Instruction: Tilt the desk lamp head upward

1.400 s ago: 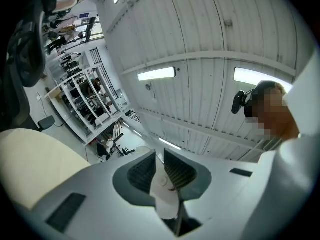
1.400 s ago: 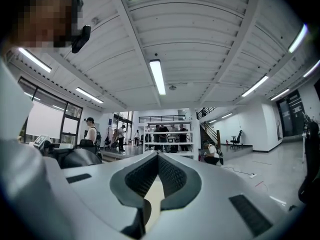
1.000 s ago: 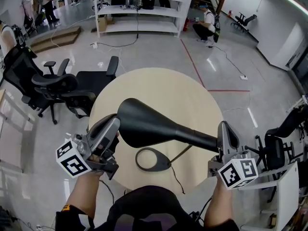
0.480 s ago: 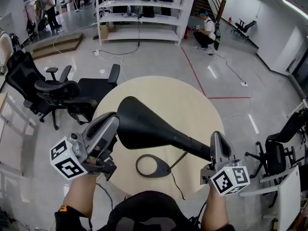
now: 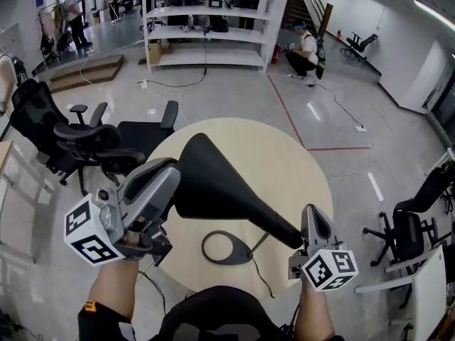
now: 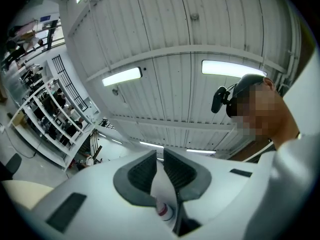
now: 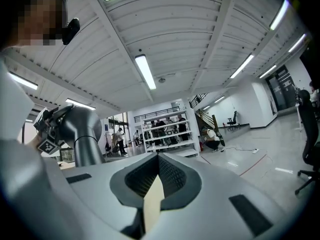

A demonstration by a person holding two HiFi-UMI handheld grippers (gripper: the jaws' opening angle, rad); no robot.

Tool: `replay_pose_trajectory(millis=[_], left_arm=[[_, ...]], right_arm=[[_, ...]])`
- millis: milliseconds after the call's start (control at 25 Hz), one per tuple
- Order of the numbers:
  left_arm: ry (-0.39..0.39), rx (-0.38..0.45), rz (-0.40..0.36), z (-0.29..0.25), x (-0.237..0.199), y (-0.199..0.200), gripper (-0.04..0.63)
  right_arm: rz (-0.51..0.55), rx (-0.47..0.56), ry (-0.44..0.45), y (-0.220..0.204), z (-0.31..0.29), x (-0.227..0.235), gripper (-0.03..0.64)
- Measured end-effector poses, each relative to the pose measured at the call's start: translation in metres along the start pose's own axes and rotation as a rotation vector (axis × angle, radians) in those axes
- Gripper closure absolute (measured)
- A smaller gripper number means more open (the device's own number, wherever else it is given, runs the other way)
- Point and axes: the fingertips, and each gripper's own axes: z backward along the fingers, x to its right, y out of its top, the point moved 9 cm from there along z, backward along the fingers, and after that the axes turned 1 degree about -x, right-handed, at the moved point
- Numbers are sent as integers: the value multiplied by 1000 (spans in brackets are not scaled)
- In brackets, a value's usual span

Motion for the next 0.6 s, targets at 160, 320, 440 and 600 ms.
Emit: replay_pose_trajectory(millis=[160, 320, 440, 600], left_arm=[[-17, -10, -17, -8, 6, 6, 503], [-45, -9, -27, -16, 15, 7, 505], [-69, -11, -29, -22, 20, 9, 505], [-99, -18, -42, -33, 25, 12, 505]], right_arm=[[1, 1, -33, -5, 1, -3, 607], [12, 5, -58, -9, 3, -5, 607], [21, 14, -80, -12, 4, -8, 607], [33, 16, -99, -17, 1, -10, 607]])
